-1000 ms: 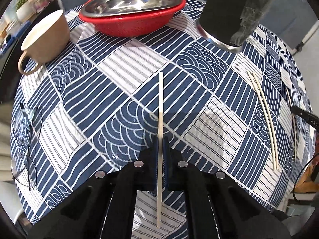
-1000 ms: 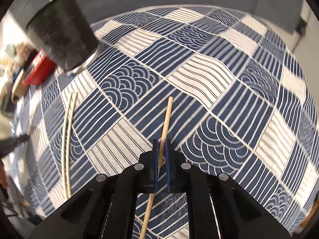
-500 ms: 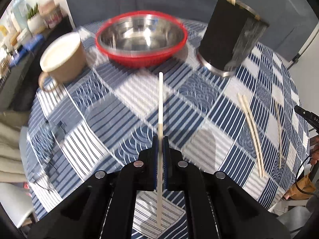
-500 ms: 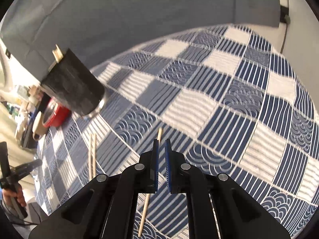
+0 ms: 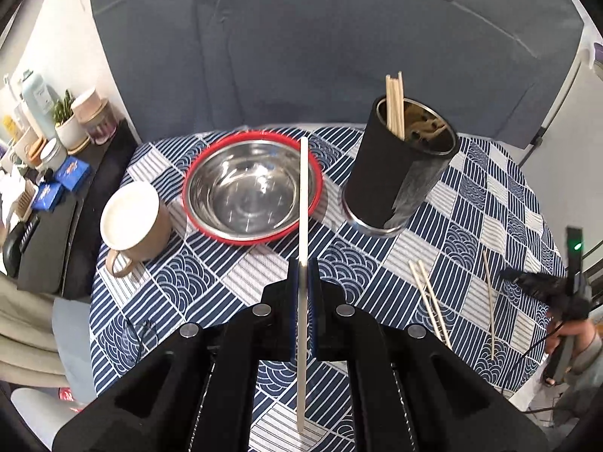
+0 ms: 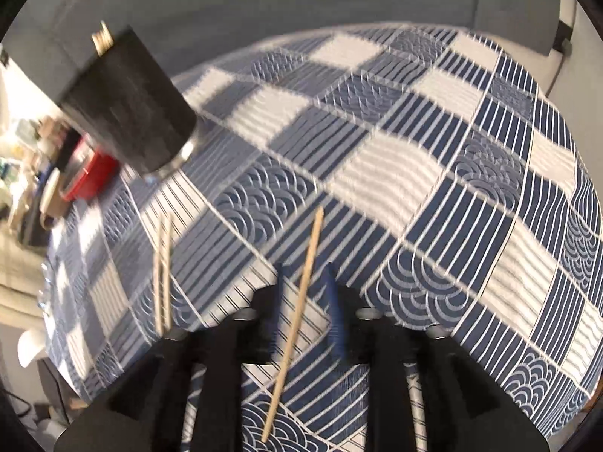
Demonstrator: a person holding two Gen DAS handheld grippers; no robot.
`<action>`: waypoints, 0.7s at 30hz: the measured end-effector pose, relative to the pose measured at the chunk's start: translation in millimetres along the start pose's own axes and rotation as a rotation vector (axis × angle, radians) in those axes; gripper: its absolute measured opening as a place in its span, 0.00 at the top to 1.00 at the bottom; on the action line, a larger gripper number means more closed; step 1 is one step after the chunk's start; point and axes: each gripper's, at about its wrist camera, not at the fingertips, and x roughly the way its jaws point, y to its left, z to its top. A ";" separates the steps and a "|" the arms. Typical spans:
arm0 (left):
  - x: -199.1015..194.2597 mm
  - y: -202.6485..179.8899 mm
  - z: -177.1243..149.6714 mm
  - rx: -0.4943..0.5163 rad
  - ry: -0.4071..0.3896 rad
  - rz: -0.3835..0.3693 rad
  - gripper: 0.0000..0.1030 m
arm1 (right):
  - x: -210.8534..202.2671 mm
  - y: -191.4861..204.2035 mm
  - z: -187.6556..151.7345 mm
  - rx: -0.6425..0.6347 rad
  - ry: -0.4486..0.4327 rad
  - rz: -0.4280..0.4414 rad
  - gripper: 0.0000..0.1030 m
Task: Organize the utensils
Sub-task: 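Lift the left tool's chopstick over the black holder while the right tool carries its chopstick there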
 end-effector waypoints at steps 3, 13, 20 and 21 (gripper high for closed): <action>-2.6 -0.7 4.8 -0.006 0.000 -0.006 0.95 | 10.2 3.4 -4.8 -0.019 0.031 -0.049 0.69; -1.5 -4.6 7.8 -0.017 0.015 -0.044 0.95 | 25.4 21.6 -9.9 -0.100 0.064 -0.189 0.90; -0.4 -7.3 7.2 -0.006 0.019 -0.053 0.95 | 20.7 -1.3 -9.7 0.006 0.082 -0.116 0.95; -0.8 -7.6 7.0 -0.006 0.018 -0.052 0.95 | 19.4 -4.7 -8.2 0.027 0.084 -0.102 0.96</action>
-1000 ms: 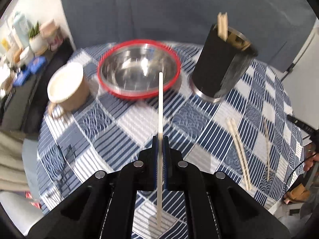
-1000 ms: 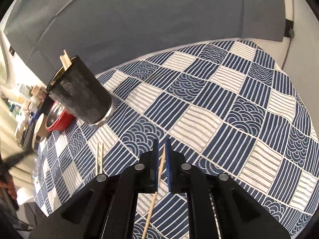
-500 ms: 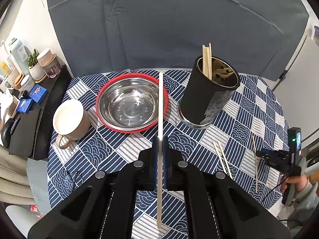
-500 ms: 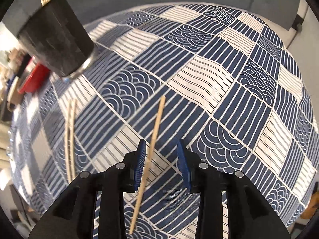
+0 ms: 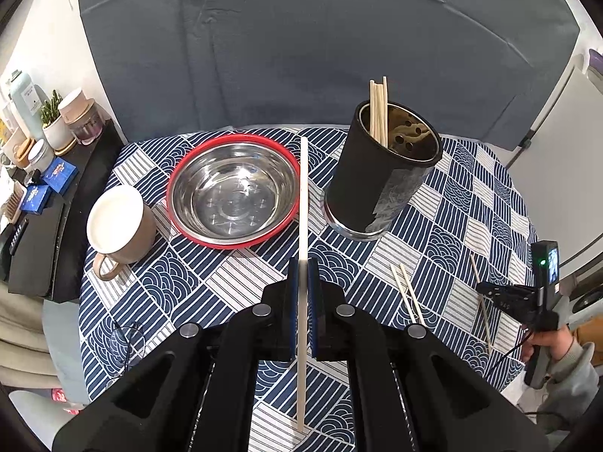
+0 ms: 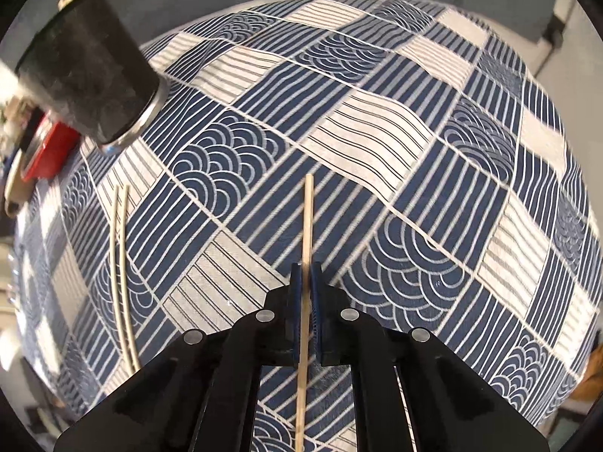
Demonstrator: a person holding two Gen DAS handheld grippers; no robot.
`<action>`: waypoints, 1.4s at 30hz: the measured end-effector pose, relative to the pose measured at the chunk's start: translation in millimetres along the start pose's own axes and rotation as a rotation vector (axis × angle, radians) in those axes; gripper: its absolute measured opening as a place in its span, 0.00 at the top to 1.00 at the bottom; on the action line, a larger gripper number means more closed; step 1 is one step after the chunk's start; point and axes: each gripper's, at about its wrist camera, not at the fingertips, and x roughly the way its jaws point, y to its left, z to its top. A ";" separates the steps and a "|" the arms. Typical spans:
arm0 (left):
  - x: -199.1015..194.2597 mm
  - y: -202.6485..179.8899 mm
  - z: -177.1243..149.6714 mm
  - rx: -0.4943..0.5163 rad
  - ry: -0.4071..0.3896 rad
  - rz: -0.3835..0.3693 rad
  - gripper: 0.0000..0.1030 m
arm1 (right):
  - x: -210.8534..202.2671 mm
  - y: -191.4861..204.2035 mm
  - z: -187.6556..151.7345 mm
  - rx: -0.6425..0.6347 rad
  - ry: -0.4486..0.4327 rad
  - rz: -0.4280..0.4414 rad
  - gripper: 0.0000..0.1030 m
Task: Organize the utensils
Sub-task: 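Lift the left tool's chopstick over the black holder while the right tool carries its chopstick there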
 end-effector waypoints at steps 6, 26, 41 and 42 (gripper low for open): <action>-0.1 1.8 6.4 -0.024 -0.006 -0.019 0.95 | -32.6 -20.7 6.1 0.079 -0.081 0.093 0.96; -20.2 -32.6 81.6 -0.015 -0.172 -0.116 0.95 | -237.9 77.2 114.6 -0.144 -0.638 0.287 0.95; 0.9 -53.6 123.0 0.016 -0.333 -0.181 0.95 | -226.9 129.2 175.7 -0.224 -0.812 0.597 0.95; 4.5 -53.2 124.7 0.017 -0.336 -0.187 0.95 | -224.9 131.2 178.2 -0.233 -0.826 0.613 0.95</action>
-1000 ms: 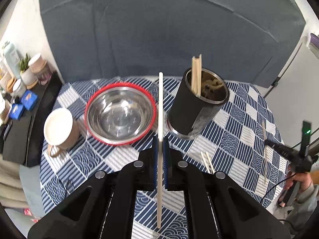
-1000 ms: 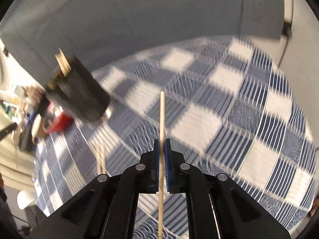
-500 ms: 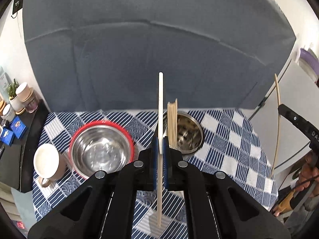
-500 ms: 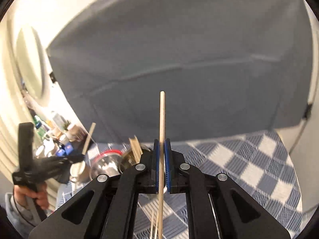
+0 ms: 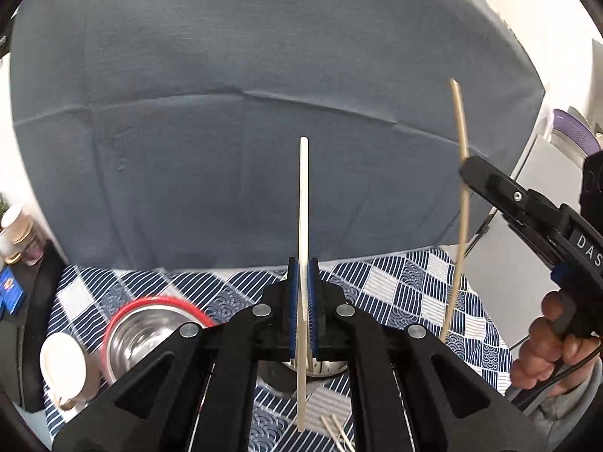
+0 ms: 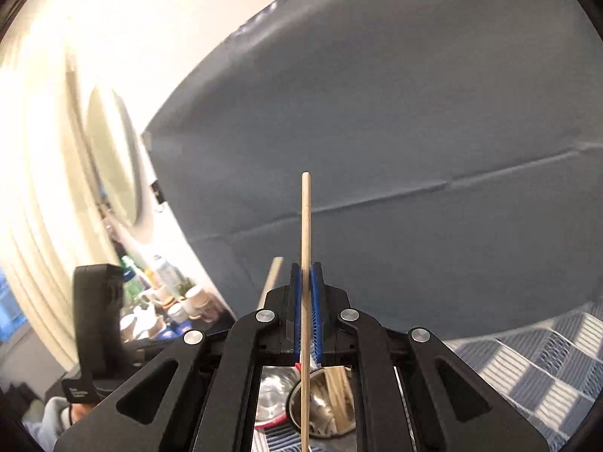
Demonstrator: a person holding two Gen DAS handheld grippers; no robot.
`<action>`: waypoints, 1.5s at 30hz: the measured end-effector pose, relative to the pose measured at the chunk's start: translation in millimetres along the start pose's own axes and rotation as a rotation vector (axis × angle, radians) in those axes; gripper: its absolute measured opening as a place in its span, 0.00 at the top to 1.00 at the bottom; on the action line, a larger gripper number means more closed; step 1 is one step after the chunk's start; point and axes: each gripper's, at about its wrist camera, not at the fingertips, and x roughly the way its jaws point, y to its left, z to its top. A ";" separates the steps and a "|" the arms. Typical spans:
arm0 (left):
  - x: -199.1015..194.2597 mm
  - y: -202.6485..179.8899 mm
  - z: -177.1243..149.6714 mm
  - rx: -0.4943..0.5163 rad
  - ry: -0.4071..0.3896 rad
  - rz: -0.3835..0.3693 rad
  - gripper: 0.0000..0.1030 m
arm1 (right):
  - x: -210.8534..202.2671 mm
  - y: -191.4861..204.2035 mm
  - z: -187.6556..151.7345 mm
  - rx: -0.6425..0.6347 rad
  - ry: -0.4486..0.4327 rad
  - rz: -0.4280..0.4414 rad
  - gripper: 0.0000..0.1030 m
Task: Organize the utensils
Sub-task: 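Lift the left tool's chopstick over the black holder while the right tool carries its chopstick there, then open both tools to drop the chopsticks into the black holder, then move both open tools back toward the remaining chopsticks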
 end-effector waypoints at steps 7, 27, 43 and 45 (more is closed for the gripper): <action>20.2 11.9 -2.8 -0.054 -0.136 -0.074 0.95 | 26.0 -14.0 -12.8 -0.003 -0.071 0.075 0.95; 62.3 3.5 -59.1 0.028 -0.194 -0.090 0.86 | 70.9 -52.2 -101.4 0.033 0.081 -0.029 0.91; 3.1 30.3 -74.0 -0.038 -0.150 -0.020 0.33 | 13.9 -37.2 -86.4 0.019 0.079 -0.218 0.14; -1.4 30.8 -80.7 -0.050 -0.136 -0.006 0.29 | 11.9 -37.2 -93.4 0.032 0.134 -0.212 0.14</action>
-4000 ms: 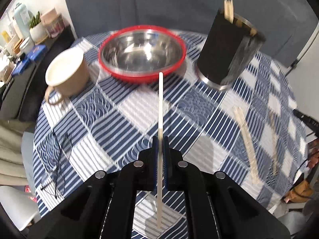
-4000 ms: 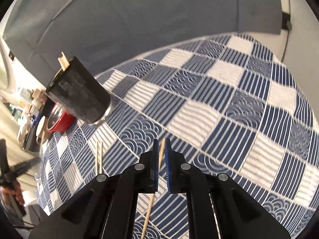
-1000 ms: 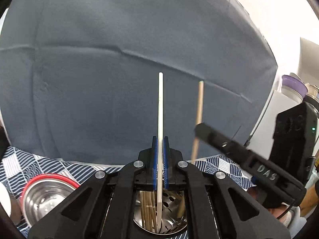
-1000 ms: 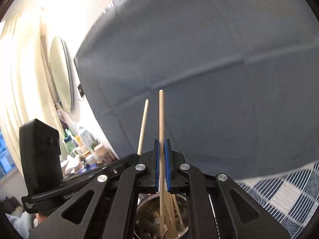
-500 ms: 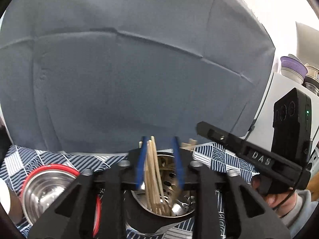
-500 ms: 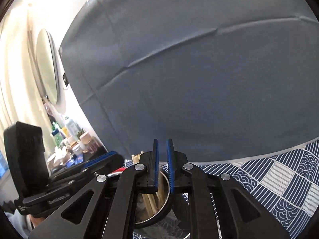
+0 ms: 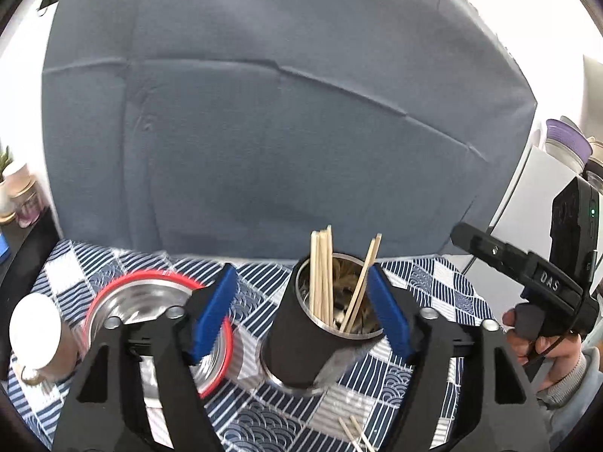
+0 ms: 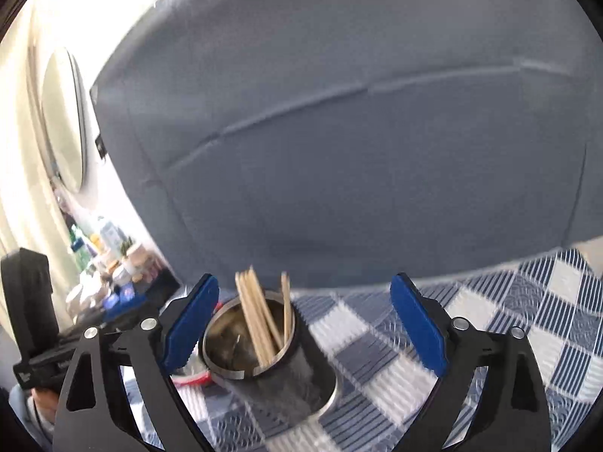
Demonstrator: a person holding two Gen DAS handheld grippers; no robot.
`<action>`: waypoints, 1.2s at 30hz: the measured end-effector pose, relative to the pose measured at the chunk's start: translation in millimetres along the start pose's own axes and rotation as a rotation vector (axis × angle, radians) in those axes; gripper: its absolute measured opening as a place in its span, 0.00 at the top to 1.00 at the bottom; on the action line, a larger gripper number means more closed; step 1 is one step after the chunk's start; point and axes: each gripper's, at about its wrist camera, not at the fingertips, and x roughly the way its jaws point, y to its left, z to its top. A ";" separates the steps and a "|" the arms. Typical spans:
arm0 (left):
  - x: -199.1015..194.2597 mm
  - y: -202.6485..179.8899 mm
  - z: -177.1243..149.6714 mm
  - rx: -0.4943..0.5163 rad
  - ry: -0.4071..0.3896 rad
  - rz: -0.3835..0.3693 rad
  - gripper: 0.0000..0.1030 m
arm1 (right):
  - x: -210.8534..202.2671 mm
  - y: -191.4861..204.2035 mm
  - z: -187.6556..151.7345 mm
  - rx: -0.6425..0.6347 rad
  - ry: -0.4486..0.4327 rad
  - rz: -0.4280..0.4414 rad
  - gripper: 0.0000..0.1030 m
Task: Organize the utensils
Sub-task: 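Move both open tools back toward the remaining chopsticks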
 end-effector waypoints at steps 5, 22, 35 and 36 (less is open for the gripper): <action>-13.3 2.9 -18.3 -0.026 0.050 0.035 0.06 | -2.9 -5.2 -27.1 -0.011 0.128 -0.034 0.14; -12.1 28.4 -104.1 -0.135 0.298 0.114 0.06 | 5.0 -29.8 -157.4 -0.026 0.485 -0.142 0.15; -19.4 19.7 -136.4 -0.130 0.399 0.136 0.06 | 17.7 -6.7 -205.9 -0.177 0.623 -0.233 0.15; -17.9 19.0 -139.0 -0.133 0.409 0.133 0.06 | 18.5 -6.5 -208.5 -0.204 0.629 -0.260 0.15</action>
